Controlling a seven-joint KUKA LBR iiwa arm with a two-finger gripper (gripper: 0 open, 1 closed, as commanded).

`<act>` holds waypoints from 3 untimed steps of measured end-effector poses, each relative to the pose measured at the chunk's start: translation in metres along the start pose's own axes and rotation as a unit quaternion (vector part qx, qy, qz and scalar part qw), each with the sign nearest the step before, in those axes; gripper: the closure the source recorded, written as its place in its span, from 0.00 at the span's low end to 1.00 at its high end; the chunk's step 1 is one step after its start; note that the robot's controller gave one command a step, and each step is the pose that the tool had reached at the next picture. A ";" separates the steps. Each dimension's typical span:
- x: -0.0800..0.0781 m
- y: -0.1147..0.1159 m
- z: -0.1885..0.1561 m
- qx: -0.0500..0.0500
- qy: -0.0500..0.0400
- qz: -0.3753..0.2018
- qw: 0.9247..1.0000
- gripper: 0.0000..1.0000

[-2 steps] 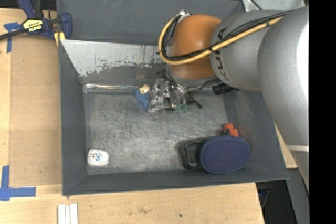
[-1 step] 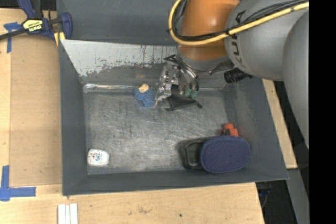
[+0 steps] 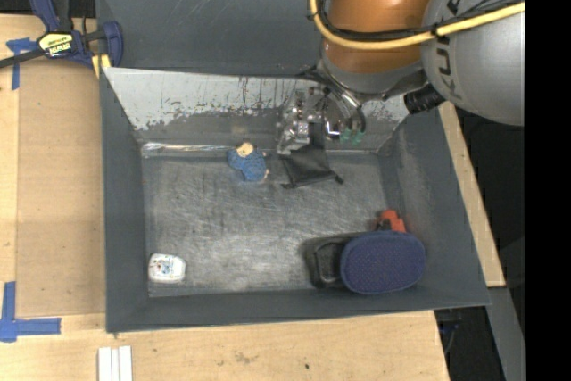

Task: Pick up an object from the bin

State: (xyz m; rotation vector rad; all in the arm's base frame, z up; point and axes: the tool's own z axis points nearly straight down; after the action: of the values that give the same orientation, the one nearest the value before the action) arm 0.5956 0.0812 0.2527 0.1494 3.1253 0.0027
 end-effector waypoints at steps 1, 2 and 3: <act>0.032 -0.094 0.083 0.004 0.009 0.039 0.999 1.00; -0.018 -0.113 -0.046 0.001 0.000 -0.092 0.996 1.00; -0.024 -0.104 0.027 0.000 0.008 -0.119 0.993 1.00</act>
Offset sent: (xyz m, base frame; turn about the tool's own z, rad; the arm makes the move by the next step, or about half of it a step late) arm -0.0378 -0.0842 -0.0796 0.0687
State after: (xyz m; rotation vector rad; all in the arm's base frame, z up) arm 0.6095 -0.0247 0.2253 -0.2236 3.1362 0.0012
